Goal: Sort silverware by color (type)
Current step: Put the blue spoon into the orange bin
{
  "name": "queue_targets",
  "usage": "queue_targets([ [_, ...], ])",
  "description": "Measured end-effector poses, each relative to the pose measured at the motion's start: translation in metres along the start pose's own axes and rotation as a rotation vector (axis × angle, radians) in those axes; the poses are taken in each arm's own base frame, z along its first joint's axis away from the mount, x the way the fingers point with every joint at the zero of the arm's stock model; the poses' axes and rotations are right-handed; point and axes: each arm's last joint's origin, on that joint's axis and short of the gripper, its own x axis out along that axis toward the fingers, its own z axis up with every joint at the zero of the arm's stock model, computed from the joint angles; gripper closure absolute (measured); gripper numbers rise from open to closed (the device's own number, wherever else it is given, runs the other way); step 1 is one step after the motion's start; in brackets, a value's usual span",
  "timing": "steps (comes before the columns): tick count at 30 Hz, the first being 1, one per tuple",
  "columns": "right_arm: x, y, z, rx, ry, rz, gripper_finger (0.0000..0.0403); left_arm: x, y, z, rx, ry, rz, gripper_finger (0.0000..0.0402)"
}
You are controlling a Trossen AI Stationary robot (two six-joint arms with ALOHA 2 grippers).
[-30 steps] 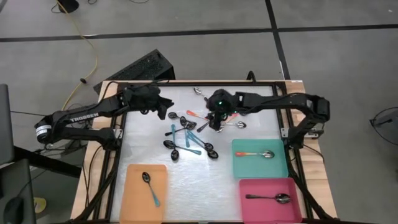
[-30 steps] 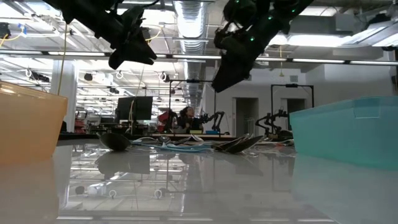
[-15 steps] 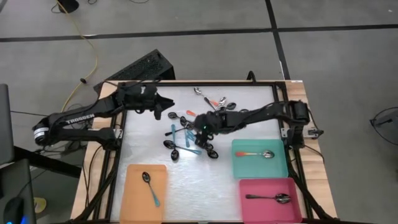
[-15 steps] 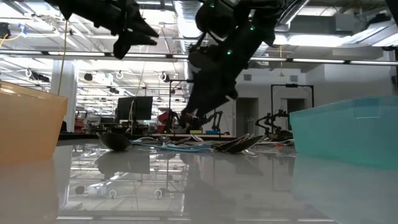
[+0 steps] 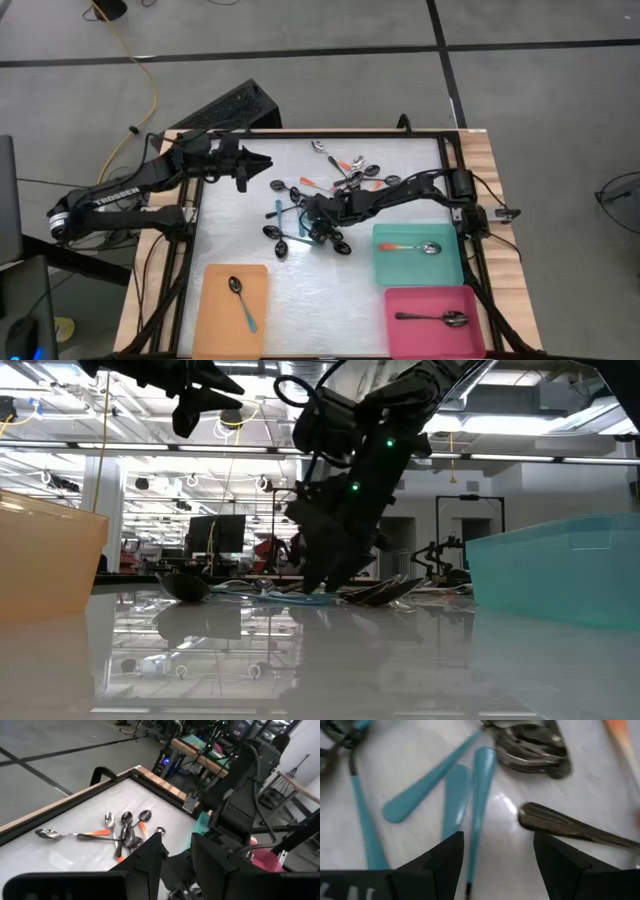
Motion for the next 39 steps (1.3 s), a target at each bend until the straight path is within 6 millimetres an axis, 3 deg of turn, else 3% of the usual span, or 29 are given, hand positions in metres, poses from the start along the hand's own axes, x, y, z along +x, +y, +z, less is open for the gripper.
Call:
queue_targets([
  [5, -0.001, -0.005, -0.005, -0.023, 0.056, -0.046, 0.0154, -0.003, -0.001, 0.001, -0.038, -0.013, -0.002, 0.0311],
  [12, 0.003, 0.009, -0.016, -0.066, 0.073, -0.047, 0.017, -0.003, -0.001, 0.001, -0.161, -0.02, 0.009, 0.0311],
  [24, 0.006, 0.011, -0.025, -0.064, 0.127, -0.048, 0.0364, -0.003, -0.001, 0.001, -0.223, -0.021, 0.008, 0.0311],
  [27, 0.004, 0.007, -0.018, -0.044, 0.139, -0.031, 0.0393, -0.003, -0.001, 0.001, -0.223, -0.021, 0.008, 0.0311],
  [32, -0.007, -0.002, 0.002, -0.006, 0.136, 0.007, 0.0393, -0.003, -0.001, 0.001, -0.215, -0.021, 0.009, 0.0311],
  [39, -0.053, -0.015, 0.041, 0.014, -0.002, 0.031, 0.0397, -0.003, -0.002, 0.004, -0.21, -0.043, -0.006, 0.0311],
])
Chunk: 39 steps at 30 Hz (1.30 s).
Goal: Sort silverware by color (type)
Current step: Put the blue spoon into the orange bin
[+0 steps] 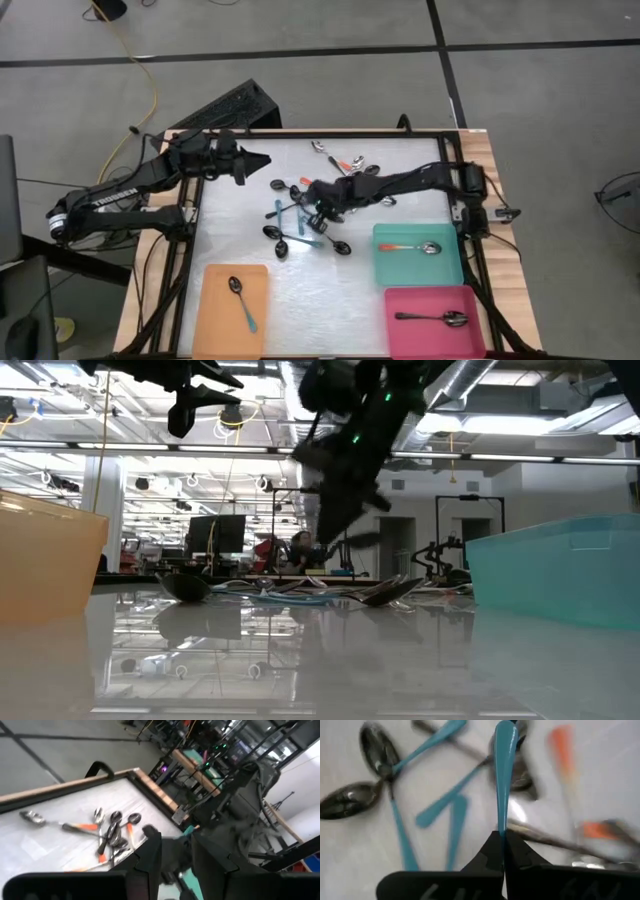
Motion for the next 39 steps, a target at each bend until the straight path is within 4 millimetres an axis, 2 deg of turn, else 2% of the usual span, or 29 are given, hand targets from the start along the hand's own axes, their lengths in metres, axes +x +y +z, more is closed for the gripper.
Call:
queue_targets([
  [4, -0.032, -0.009, 0.017, 0.036, -0.107, 0.024, 0.0397, 0.0, -0.004, 0.005, 0.013, -0.05, -0.038, 0.0311],
  [6, -0.055, -0.014, 0.027, 0.059, -0.185, 0.049, 0.0397, 0.0, -0.005, 0.007, 0.032, -0.072, -0.054, 0.0311],
  [11, -0.099, -0.024, 0.039, 0.104, -0.353, 0.018, 0.0398, -0.001, -0.008, 0.011, 0.065, -0.117, -0.072, 0.0311],
  [17, -0.149, -0.025, 0.059, 0.125, -0.654, 0.074, 0.0398, 0.002, -0.01, 0.011, 0.039, -0.116, -0.098, 0.0311],
  [21, -0.161, -0.018, 0.067, 0.107, -0.788, 0.129, 0.0398, 0.005, -0.019, 0.014, 0.037, -0.128, -0.237, 0.0309],
  [23, -0.162, -0.018, 0.065, 0.097, -0.792, 0.127, 0.0398, 0.007, -0.024, 0.016, 0.047, -0.149, -0.284, 0.0301],
  [34, -0.167, -0.005, 0.07, 0.089, -0.869, 0.239, 0.0398, 0.016, -0.023, 0.012, 0.104, -0.156, -0.245, 0.0216],
  [39, -0.169, -0.001, 0.069, 0.086, -0.881, 0.257, 0.0398, 0.028, -0.021, 0.01, 0.115, -0.142, -0.244, 0.0199],
])
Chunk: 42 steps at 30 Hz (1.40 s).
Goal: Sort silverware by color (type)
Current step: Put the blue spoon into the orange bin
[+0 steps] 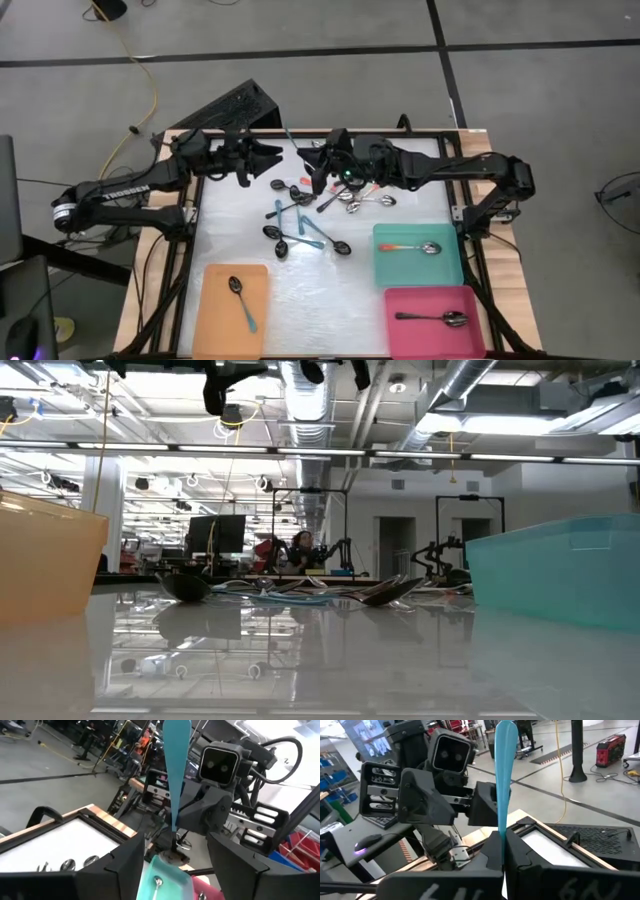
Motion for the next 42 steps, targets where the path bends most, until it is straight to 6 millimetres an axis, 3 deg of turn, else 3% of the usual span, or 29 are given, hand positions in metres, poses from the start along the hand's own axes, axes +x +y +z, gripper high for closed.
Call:
queue_targets([
  [18, -0.003, 0.009, -0.003, 0.001, 0.006, 0.024, 0.0398, 0.026, 0.005, -0.007, 0.009, -0.033, -0.066, 0.0198],
  [26, -0.001, 0.006, -0.017, 0.008, 0.053, 0.037, 0.0398, 0.026, 0.003, -0.003, 0.009, -0.091, -0.07, 0.0198],
  [38, 0.0, 0.005, -0.016, -0.004, 0.053, 0.06, 0.0398, 0.027, 0.004, -0.003, -0.025, -0.092, -0.066, 0.0198],
  [42, 0.006, 0.009, -0.024, -0.003, 0.06, 0.072, 0.0398, 0.03, 0.006, -0.006, -0.044, -0.078, -0.055, 0.0198],
])
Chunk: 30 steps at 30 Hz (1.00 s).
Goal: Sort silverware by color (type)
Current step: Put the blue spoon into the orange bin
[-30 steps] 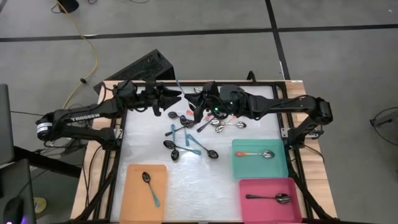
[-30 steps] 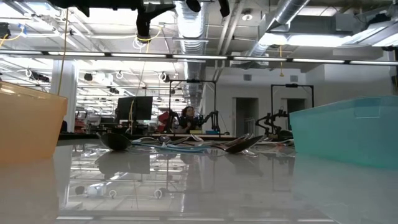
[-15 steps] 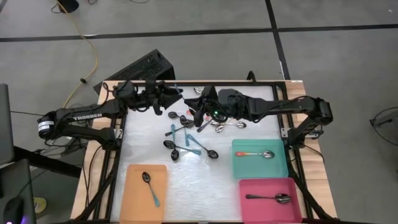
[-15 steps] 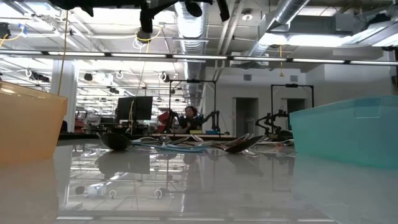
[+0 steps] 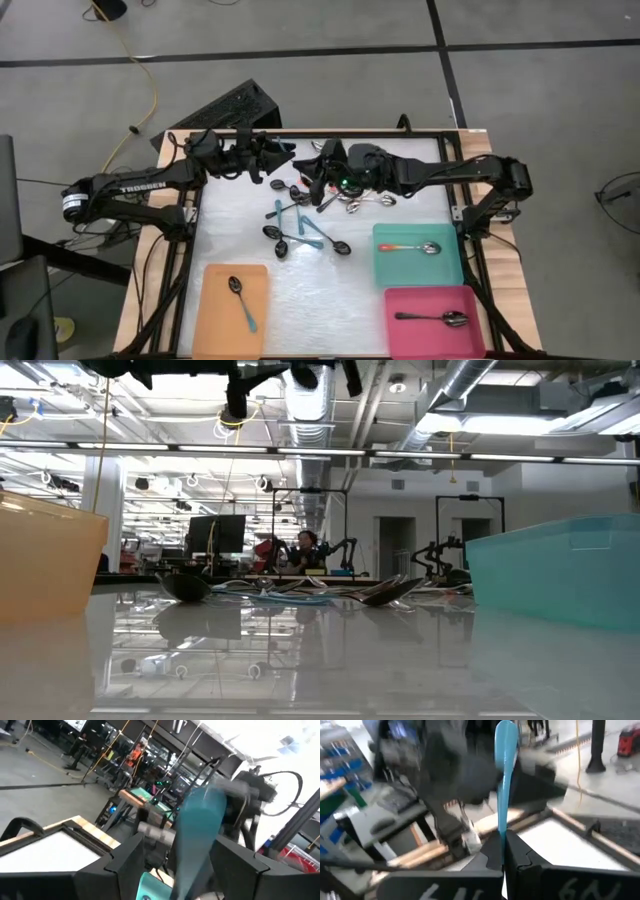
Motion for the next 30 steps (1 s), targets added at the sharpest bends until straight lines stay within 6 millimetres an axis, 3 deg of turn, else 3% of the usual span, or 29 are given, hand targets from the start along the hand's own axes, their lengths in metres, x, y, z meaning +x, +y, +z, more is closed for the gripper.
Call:
queue_targets([
  [8, 0.008, 0.001, -0.008, 0.025, 0.017, 0.019, 0.0398, 0.002, 0.0, -0.002, -0.016, 0.012, -0.008, 0.0198],
  [14, 0.006, -0.003, -0.003, 0.028, 0.001, 0.004, 0.0398, 0.002, 0.0, -0.003, -0.038, 0.028, -0.024, 0.021],
  [30, 0.006, -0.006, 0.002, 0.038, -0.038, -0.01, 0.0398, 0.002, 0.0, -0.003, -0.008, 0.025, -0.011, 0.0389],
])
